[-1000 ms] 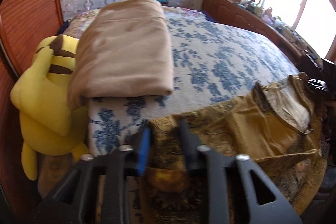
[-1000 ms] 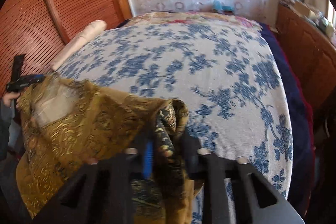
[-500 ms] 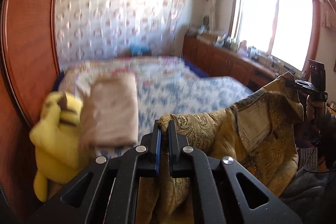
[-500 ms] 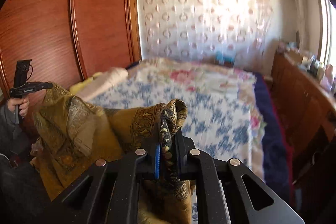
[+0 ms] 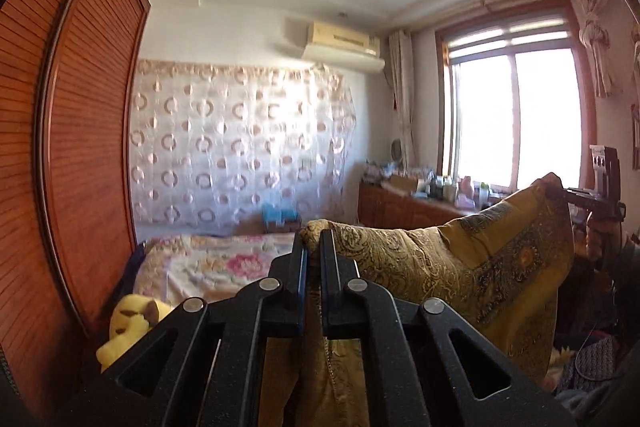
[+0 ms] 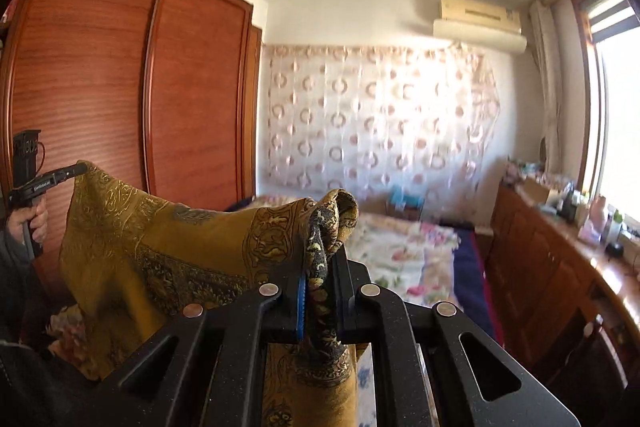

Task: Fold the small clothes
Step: 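Grasp the gold patterned garment with both grippers and lift it up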

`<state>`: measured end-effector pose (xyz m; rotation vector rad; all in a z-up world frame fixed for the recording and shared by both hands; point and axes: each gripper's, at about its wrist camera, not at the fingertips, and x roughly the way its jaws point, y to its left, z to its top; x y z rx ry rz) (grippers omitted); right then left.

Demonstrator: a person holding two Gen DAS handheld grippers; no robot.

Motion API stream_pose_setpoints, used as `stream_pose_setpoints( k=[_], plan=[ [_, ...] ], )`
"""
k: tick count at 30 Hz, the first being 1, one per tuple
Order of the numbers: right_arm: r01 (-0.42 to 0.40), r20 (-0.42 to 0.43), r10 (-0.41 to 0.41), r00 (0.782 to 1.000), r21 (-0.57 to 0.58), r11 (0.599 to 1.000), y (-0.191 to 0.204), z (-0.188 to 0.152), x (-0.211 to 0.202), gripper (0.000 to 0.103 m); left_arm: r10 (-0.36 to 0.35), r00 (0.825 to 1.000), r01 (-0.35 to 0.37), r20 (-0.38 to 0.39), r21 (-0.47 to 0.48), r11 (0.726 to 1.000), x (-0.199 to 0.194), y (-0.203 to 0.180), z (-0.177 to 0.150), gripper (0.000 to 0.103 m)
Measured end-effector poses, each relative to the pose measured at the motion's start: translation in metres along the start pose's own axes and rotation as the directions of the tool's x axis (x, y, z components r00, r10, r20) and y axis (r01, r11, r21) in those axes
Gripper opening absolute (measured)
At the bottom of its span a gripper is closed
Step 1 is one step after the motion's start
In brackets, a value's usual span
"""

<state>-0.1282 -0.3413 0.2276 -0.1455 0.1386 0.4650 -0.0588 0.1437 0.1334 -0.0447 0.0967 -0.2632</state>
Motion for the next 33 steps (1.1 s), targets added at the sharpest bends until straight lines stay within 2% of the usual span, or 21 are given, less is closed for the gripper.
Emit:
stream_pose_setpoints(
  k=[8,12,17,21,26,30,33],
  plan=[
    [0.04,0.099,-0.034,0.995,-0.062,0.997,0.013,0.039,-0.032,0.01,0.03,0.995,-0.034,0.092,0.044,0.998,-0.004,0.003,0.049,0.006],
    [0.046,0.123,-0.038,0.992,-0.066,0.997,0.023,0.033,-0.024,0.01,0.052,0.991,-0.058,0.122,0.048,0.997,0.0,0.007,0.061,0.006],
    [0.05,0.166,-0.043,0.985,-0.043,0.998,0.018,0.009,-0.017,0.01,0.07,0.987,-0.076,0.143,0.037,0.996,0.001,0.011,0.067,0.006],
    [0.057,0.202,-0.047,0.978,-0.045,0.997,0.024,0.003,-0.031,0.01,0.074,0.982,-0.082,0.174,0.043,0.996,-0.006,0.009,0.078,0.006],
    [0.073,0.214,-0.059,0.975,-0.059,0.996,0.026,-0.003,-0.025,0.01,0.099,0.985,-0.108,0.143,0.052,0.993,0.01,0.011,0.081,0.006],
    [0.084,0.163,-0.073,0.984,-0.056,0.995,0.021,-0.013,0.003,0.01,0.128,0.989,-0.132,0.078,0.05,0.99,0.042,0.019,0.067,0.006],
    [0.088,0.134,-0.081,0.988,-0.044,0.995,0.016,-0.024,0.023,0.01,0.13,0.989,-0.133,0.064,0.036,0.99,0.053,0.023,0.059,0.006]
  ],
)
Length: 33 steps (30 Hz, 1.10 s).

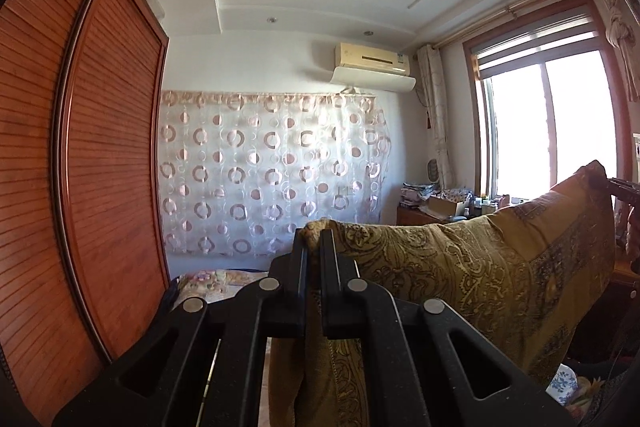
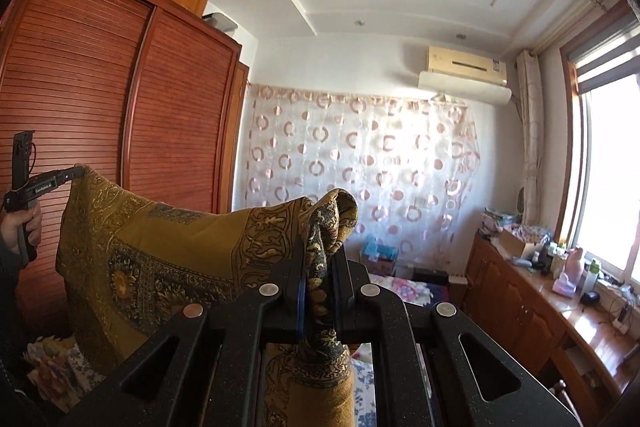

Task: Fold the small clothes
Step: 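Grasp the gold patterned garment with both grippers and lift it up, then lower the garment flat onto the bed and open both grippers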

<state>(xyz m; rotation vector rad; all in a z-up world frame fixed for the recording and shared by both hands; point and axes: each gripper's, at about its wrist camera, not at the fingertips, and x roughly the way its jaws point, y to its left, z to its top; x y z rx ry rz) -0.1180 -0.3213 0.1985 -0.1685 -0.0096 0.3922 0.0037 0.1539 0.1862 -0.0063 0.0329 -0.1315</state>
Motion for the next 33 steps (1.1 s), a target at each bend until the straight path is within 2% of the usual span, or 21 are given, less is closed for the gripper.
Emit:
stream_pose_setpoints(
  k=[4,13,18,23,28,31,32,33],
  plan=[
    [-0.006,0.011,0.006,1.0,0.004,1.0,0.005,-0.013,-0.001,0.009,-0.011,0.999,0.01,0.032,0.003,1.0,-0.014,-0.006,0.004,0.006],
    [0.005,0.1,-0.002,0.995,-0.029,1.0,0.014,0.003,-0.04,0.009,-0.014,0.991,0.011,0.13,0.023,1.0,-0.059,-0.016,0.047,0.006],
    [0.019,0.131,-0.012,0.991,-0.049,0.999,0.018,-0.001,-0.049,0.009,-0.002,0.993,0.001,0.12,0.007,1.0,-0.05,-0.01,0.055,0.006],
    [0.026,0.094,-0.021,0.995,-0.054,0.998,0.016,-0.013,-0.02,0.009,0.021,0.999,-0.022,0.035,0.01,1.0,-0.003,-0.008,0.037,0.006],
    [0.03,-0.042,-0.032,0.999,-0.041,0.999,0.004,-0.053,0.056,0.01,0.052,0.992,-0.051,-0.111,0.014,0.999,0.072,-0.005,-0.011,0.006],
    [0.042,-0.146,-0.045,0.988,-0.021,0.999,-0.007,-0.096,0.121,0.01,0.073,0.971,-0.069,-0.227,0.025,0.997,0.134,-0.001,-0.059,0.008],
    [0.05,-0.174,-0.051,0.983,-0.012,0.999,-0.011,-0.11,0.142,0.01,0.075,0.962,-0.067,-0.261,0.04,0.997,0.153,-0.001,-0.073,0.012],
    [0.063,-0.206,-0.062,0.977,-0.003,0.998,-0.015,-0.127,0.166,0.01,0.086,0.946,-0.071,-0.312,0.061,0.996,0.173,0.0,-0.089,0.023]
  ],
)
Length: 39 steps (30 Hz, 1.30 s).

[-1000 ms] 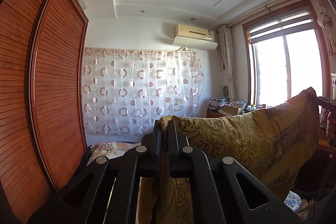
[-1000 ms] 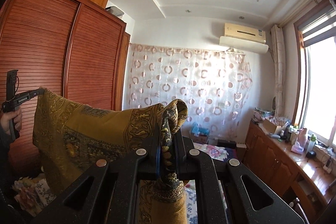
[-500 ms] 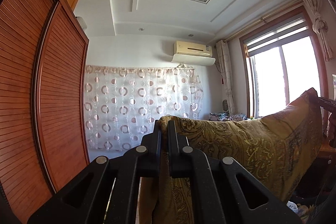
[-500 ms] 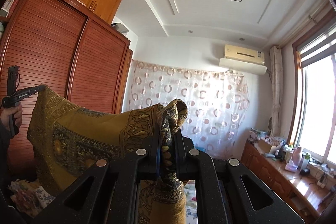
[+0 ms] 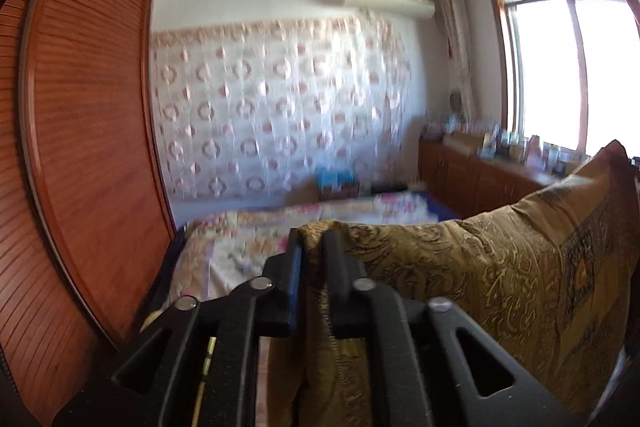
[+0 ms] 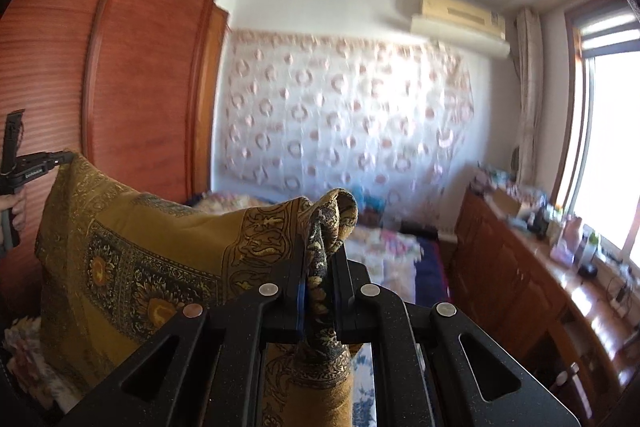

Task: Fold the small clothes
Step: 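Lower the garment flat onto the bed and open both grippers, then grasp the garment edge with the right gripper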

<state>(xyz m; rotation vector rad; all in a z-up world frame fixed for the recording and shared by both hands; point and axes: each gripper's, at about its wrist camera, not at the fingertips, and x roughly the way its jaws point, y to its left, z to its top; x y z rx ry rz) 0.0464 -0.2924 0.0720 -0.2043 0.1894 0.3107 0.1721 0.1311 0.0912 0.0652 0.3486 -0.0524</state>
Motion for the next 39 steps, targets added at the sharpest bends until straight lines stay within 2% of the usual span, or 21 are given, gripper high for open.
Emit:
stream_pose_setpoints(
  k=[1,2,4,5,6,7,9,10,11,17,24,29,38,39],
  plan=[
    [0.013,-0.031,-0.013,0.999,0.009,1.0,-0.002,-0.015,0.031,0.01,0.017,0.999,-0.016,-0.047,0.015,1.0,0.023,0.0,-0.011,0.03],
    [0.024,-0.079,-0.023,0.997,0.011,1.0,-0.004,-0.032,0.063,0.014,0.015,0.996,-0.013,-0.093,0.029,0.999,0.045,0.0,-0.023,0.033],
    [0.063,-0.222,-0.052,0.974,0.041,0.997,-0.01,-0.062,0.119,0.035,0.002,0.985,0.001,-0.175,0.019,1.0,0.07,0.002,-0.044,0.045],
    [0.076,-0.285,-0.053,0.957,0.072,0.995,-0.014,-0.08,0.142,0.038,-0.004,0.98,0.007,-0.2,0.015,1.0,0.073,0.002,-0.05,0.047],
    [0.081,-0.312,-0.049,0.949,0.09,0.993,-0.017,-0.092,0.154,0.04,-0.019,0.977,0.021,-0.214,0.009,1.0,0.074,0.001,-0.06,0.053],
    [0.082,-0.328,-0.042,0.944,0.108,0.991,-0.019,-0.107,0.163,0.042,-0.033,0.975,0.034,-0.219,0.003,0.999,0.071,0.0,-0.068,0.068],
    [0.062,-0.351,-0.015,0.936,0.125,0.99,-0.02,-0.129,0.17,0.051,-0.053,0.972,0.053,-0.23,-0.006,0.999,0.063,-0.004,-0.08,0.08],
    [0.06,-0.36,-0.011,0.933,0.125,0.99,-0.021,-0.136,0.172,0.057,-0.06,0.967,0.061,-0.246,-0.004,0.998,0.06,-0.007,-0.086,0.08],
    [0.064,-0.37,-0.015,0.929,0.122,0.99,-0.024,-0.141,0.174,0.057,-0.068,0.963,0.069,-0.262,-0.005,0.998,0.056,-0.01,-0.093,0.08],
    [0.033,-0.409,0.037,0.912,0.163,0.986,-0.036,-0.179,0.157,0.057,-0.102,0.954,0.107,-0.282,0.0,0.994,0.024,-0.026,-0.12,0.08],
    [0.027,-0.457,0.064,0.887,0.19,0.981,-0.054,-0.194,0.13,0.057,-0.165,0.927,0.163,-0.337,-0.032,0.986,0.001,-0.048,-0.155,0.08],
    [0.059,-0.499,0.064,0.864,0.227,0.972,-0.066,-0.202,0.126,0.057,-0.167,0.907,0.163,-0.387,-0.043,0.986,0.006,-0.053,-0.173,0.08],
    [0.105,-0.515,0.051,0.855,0.269,0.957,-0.069,-0.197,0.154,0.057,-0.143,0.857,0.14,-0.494,-0.045,0.989,0.029,-0.052,-0.201,0.08],
    [0.117,-0.519,0.044,0.854,0.273,0.955,-0.073,-0.197,0.16,0.057,-0.135,0.856,0.134,-0.499,-0.038,0.99,0.03,-0.053,-0.202,0.08]
  ],
)
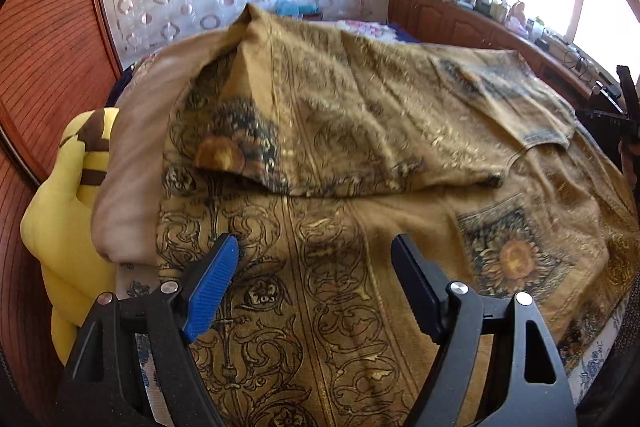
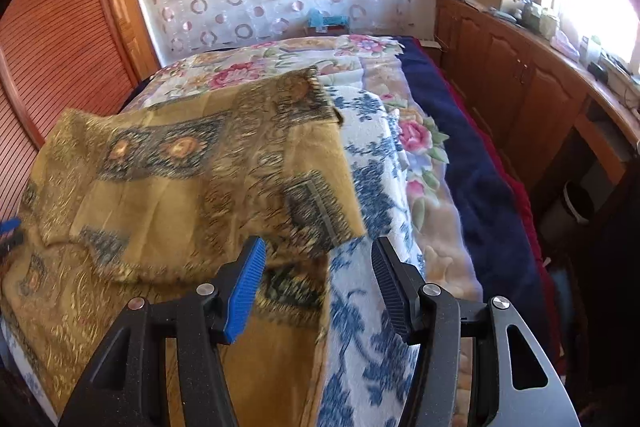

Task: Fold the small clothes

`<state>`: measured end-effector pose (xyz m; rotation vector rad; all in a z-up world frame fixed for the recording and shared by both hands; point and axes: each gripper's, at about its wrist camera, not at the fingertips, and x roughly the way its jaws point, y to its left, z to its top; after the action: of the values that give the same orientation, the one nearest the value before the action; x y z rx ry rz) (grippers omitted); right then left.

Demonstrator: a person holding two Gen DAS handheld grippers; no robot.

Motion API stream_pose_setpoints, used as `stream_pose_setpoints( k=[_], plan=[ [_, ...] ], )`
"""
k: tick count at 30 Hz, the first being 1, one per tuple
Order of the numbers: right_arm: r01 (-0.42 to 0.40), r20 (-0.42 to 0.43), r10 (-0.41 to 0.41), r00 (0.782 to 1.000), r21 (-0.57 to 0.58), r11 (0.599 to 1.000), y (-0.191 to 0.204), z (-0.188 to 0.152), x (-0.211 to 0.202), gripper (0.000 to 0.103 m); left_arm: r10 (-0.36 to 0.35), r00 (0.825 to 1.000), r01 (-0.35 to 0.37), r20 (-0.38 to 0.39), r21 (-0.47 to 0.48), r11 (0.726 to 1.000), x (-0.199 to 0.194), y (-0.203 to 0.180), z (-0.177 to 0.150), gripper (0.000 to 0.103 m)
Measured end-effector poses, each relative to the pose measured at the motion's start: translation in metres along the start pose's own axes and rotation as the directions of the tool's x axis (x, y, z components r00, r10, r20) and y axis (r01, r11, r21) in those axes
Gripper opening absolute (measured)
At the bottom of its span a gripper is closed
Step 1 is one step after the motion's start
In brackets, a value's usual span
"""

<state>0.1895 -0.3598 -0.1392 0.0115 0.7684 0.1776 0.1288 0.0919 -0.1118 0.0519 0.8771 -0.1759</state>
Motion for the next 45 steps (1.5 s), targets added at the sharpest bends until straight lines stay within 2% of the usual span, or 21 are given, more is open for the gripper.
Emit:
stream_pose_setpoints(
  k=[6,7,8,10,11,16,21,24,26,29,30,33,37,41,45],
  plan=[
    [-0.003,-0.046,0.005,0.999,0.047,0.999,-0.003,0.017,0.025,0.056,0.054,0.999,-0.054,-0.006,0.044,0.998,0.004,-0.009,-0.003,0.08],
    [-0.011,-0.048,0.013,0.999,0.041,0.999,0.0,0.016,0.024,0.041,0.056,0.998,-0.055,-0.006,0.044,0.998,0.004,-0.009,-0.003,0.08],
    [-0.014,-0.05,0.016,0.999,0.028,1.0,0.004,0.016,0.025,0.033,0.054,0.999,-0.054,-0.007,0.041,0.998,0.004,-0.008,-0.003,0.081],
    [-0.03,-0.034,0.03,0.999,-0.004,1.0,0.012,0.019,0.024,0.01,0.052,0.999,-0.051,-0.009,0.036,0.998,0.004,-0.006,-0.003,0.082],
    [-0.034,-0.024,0.033,0.999,-0.022,0.999,0.015,0.019,0.023,0.008,0.053,0.999,-0.052,-0.008,0.037,0.998,0.004,-0.006,-0.003,0.082],
    [-0.014,0.018,0.016,1.0,-0.093,0.996,0.033,0.018,0.02,0.006,0.052,0.999,-0.052,-0.008,0.037,0.998,0.004,-0.006,-0.003,0.082],
    [0.003,-0.006,-0.004,1.0,-0.098,0.995,0.034,0.01,0.032,0.007,0.055,0.998,-0.055,-0.006,0.047,0.997,0.002,-0.006,-0.003,0.082],
    [0.012,-0.016,-0.013,1.0,-0.095,0.995,0.036,0.008,0.039,0.007,0.023,1.0,-0.023,0.021,0.009,1.0,-0.005,-0.002,0.0,0.079],
    [0.024,-0.019,-0.026,0.999,-0.107,0.994,0.039,0.008,0.042,0.006,0.002,0.998,-0.001,0.066,-0.022,1.0,-0.016,0.002,0.004,0.075],
    [0.029,-0.005,-0.03,1.0,-0.112,0.993,0.041,0.006,0.042,0.006,0.005,0.993,0.0,0.116,-0.04,0.999,-0.027,0.007,0.014,0.064],
    [0.032,0.0,-0.032,0.999,-0.117,0.993,0.041,0.005,0.042,0.006,0.012,0.992,-0.007,0.123,-0.043,0.999,-0.028,0.008,0.019,0.056],
    [0.04,0.003,-0.04,0.999,-0.125,0.991,0.043,0.003,0.043,0.006,0.025,0.993,-0.021,0.114,-0.035,0.999,-0.025,0.009,0.034,0.047],
    [0.045,0.003,-0.045,0.999,-0.131,0.99,0.044,0.002,0.043,0.006,0.062,0.994,-0.059,0.088,-0.035,0.998,-0.01,0.011,0.05,0.046],
    [0.058,0.005,-0.058,0.998,-0.143,0.988,0.047,0.0,0.043,0.007,0.119,0.993,-0.118,0.029,-0.036,0.992,0.013,0.017,0.057,0.046],
    [0.065,0.005,-0.065,0.998,-0.15,0.987,0.049,0.001,0.041,0.007,0.095,0.995,-0.095,-0.009,-0.038,0.995,0.028,0.024,0.056,0.045]
  ],
)
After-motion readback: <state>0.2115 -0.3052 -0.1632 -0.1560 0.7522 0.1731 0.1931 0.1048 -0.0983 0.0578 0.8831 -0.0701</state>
